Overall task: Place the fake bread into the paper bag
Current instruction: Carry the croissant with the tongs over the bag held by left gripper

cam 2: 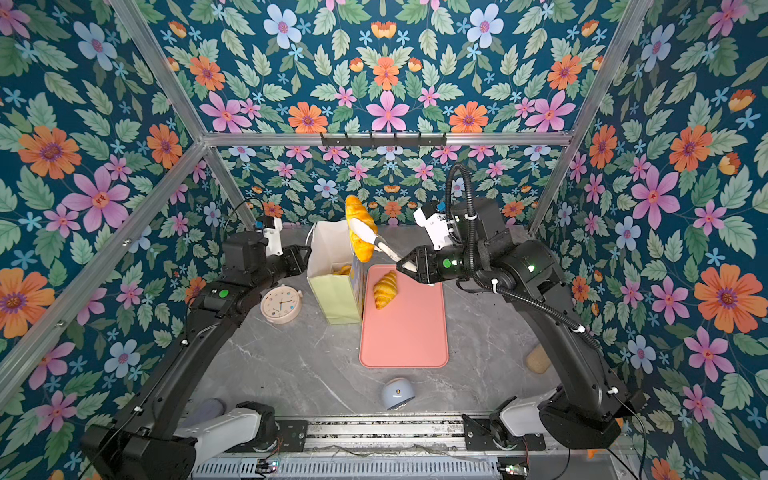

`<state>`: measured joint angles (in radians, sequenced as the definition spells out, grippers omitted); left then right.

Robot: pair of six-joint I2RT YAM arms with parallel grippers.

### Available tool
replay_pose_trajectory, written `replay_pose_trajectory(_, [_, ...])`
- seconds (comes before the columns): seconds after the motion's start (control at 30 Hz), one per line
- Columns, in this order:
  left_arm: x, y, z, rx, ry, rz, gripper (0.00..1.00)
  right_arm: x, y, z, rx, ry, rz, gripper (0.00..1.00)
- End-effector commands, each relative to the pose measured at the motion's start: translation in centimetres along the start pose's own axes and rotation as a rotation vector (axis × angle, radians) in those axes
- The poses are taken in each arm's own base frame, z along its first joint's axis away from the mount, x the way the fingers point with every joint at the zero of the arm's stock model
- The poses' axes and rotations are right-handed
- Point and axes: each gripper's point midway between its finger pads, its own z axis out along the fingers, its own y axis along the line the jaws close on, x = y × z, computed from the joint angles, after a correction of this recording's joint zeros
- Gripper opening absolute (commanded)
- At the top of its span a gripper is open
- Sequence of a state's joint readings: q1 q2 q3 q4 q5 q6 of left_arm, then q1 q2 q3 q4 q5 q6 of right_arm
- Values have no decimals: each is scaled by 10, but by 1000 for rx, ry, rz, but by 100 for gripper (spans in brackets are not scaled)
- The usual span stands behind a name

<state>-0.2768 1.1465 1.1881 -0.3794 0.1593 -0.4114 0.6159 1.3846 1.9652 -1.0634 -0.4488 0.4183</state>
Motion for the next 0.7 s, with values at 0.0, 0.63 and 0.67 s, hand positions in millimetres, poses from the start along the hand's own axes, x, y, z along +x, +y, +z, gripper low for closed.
replay_pose_trajectory(0.0, [0, 0, 0, 1, 0, 11, 42, -18, 22, 3, -93, -65, -16, 29])
replay_pose_trajectory(0.63, [6, 4, 10, -7, 17, 10, 42, -21, 32, 52, -102, -59, 53, 27])
replay_pose_trajectory(0.67, [7, 5, 11, -8, 18, 9, 42, -21, 31, 53, -93, -62, 54, 26])
